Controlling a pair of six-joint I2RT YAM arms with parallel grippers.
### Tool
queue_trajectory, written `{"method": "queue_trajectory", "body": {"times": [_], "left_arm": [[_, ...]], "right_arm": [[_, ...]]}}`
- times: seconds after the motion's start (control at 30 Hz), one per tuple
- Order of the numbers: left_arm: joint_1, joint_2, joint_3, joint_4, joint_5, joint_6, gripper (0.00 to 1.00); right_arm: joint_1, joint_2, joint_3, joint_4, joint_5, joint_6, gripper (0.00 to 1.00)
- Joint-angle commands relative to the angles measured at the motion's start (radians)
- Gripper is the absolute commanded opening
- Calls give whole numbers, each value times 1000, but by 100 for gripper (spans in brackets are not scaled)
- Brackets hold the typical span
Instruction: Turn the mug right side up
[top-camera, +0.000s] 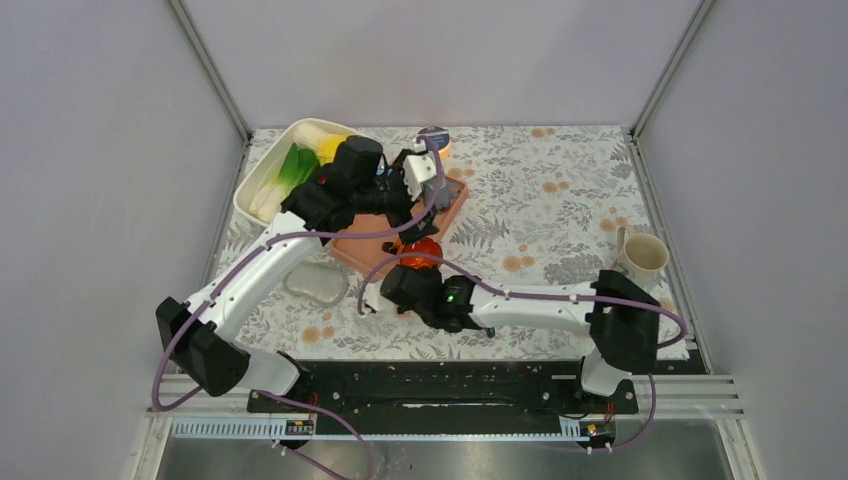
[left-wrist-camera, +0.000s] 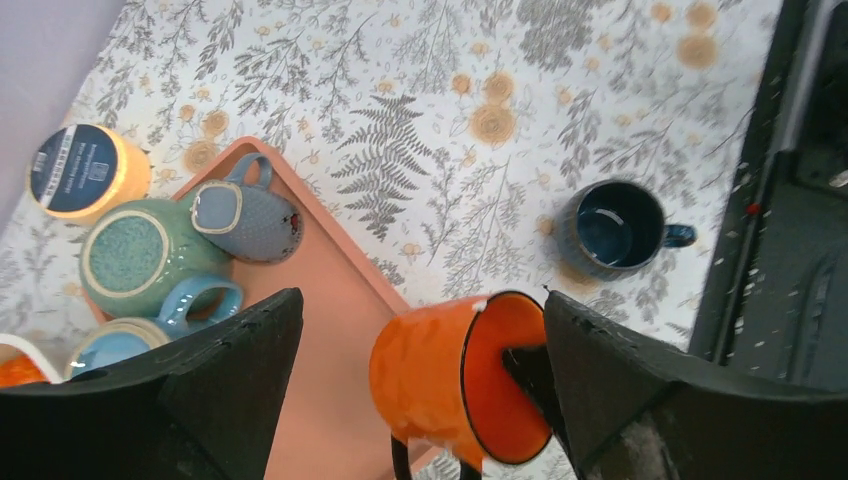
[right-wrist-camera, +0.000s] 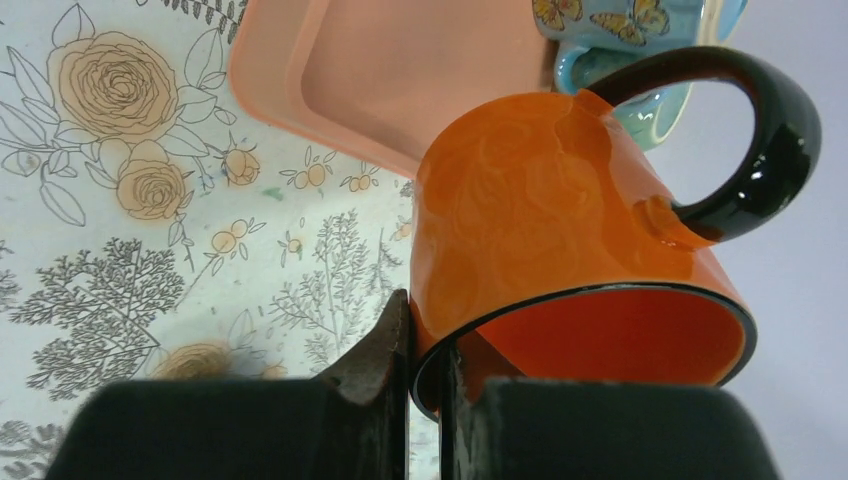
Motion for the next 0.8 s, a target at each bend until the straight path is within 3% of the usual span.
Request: {"method": "queue_trajectory", "body": {"times": [0.0,0.4,0.47,0.63,0.67,0.77], "left_arm": [[-93,2,-24,-29,-246,185,93],[-180,36,-203,155,-626,335,80],[-182,53,-209,192,-666,335,70],[-182,80,-203,195,-672,332,8],[-182,81,-205,194,-670,332,0],[-180,79,-209,194,-670,327,0]], "right_arm": [[34,61,139,-71,248,-105,0],[75,150,305,-207,374,-43,0],[78,145,306,-207,367,-39,0],[80,120,288,-207,352,-13,0],[80,110,282,-207,346,-6,0],[79,83,260,-186,336,24,0]]}}
